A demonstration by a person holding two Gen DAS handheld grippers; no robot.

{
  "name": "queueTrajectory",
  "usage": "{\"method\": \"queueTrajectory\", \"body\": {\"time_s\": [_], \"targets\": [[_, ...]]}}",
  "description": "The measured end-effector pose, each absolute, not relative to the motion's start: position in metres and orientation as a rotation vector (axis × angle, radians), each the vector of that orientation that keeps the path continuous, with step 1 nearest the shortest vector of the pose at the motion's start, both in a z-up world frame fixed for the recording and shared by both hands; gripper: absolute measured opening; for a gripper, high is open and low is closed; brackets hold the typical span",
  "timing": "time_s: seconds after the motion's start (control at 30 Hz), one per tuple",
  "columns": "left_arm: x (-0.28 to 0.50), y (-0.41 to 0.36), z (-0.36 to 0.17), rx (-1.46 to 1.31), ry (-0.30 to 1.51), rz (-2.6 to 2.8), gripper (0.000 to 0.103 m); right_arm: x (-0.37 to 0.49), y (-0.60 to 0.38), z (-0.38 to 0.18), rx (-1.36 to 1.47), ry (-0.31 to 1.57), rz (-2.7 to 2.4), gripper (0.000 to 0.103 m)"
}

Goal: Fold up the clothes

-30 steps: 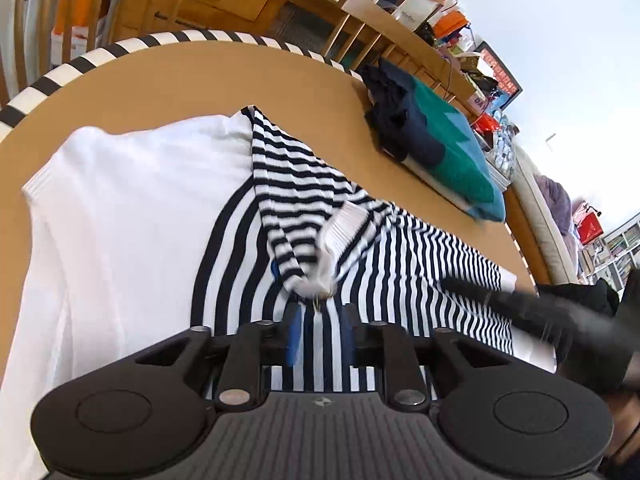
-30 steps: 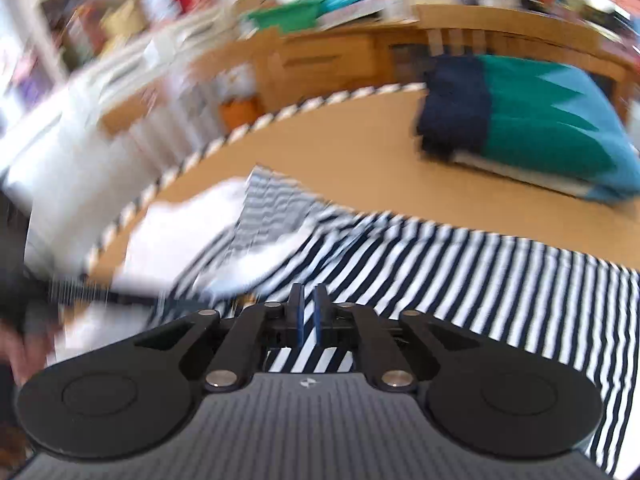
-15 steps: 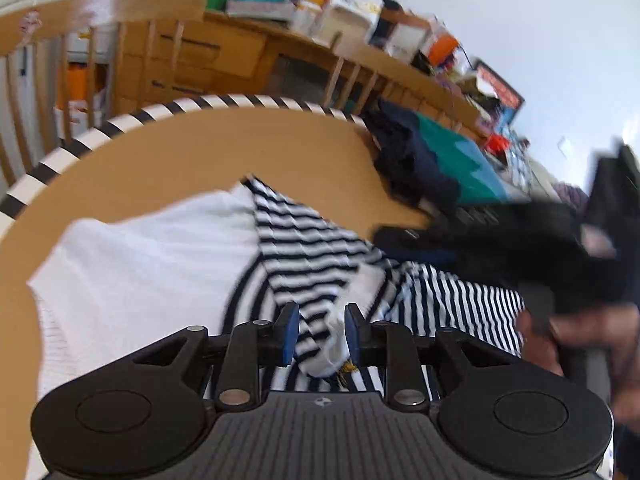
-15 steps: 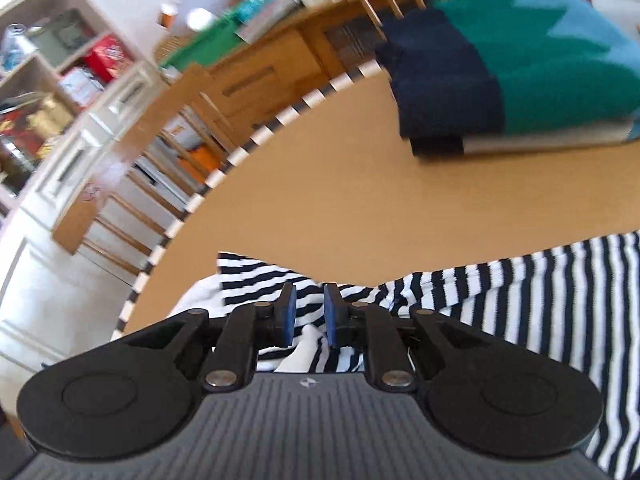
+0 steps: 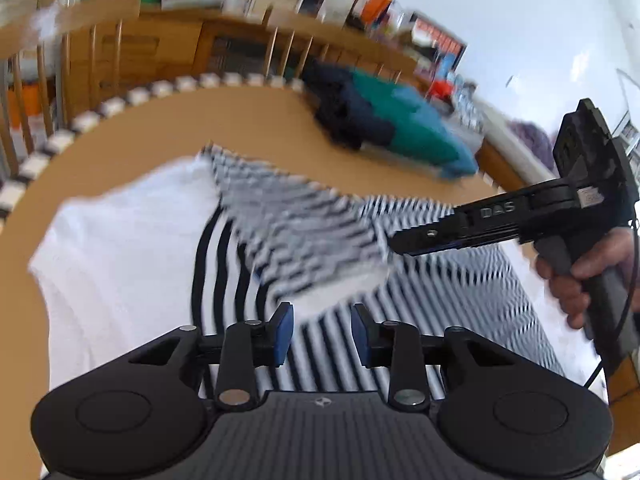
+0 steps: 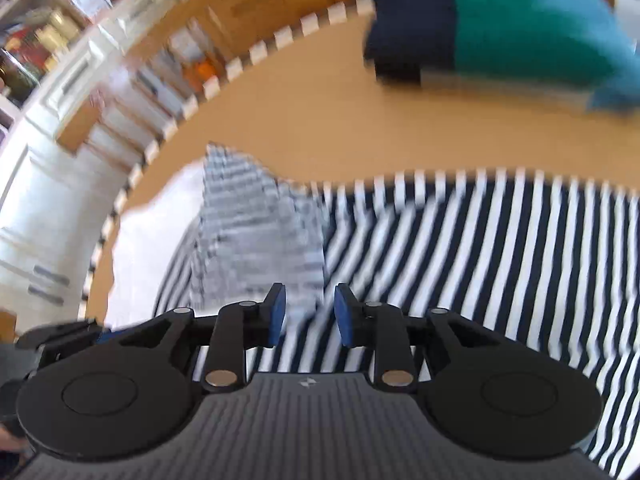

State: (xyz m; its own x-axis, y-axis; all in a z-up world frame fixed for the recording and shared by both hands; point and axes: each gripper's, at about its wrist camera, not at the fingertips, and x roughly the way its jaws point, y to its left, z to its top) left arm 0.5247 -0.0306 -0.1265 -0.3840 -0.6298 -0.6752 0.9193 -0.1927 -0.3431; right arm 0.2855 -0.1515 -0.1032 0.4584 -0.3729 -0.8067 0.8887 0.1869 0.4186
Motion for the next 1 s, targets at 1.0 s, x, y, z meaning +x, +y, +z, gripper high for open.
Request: {"method": "queueTrajectory", "body": {"time_s": [1.0], "targets": [[0.561,0.117,-0.061,0.353,0.926,-1.666,0.048,0.243,0.058,-0.063,0.873,0.511,-1.214,0.014]]}}
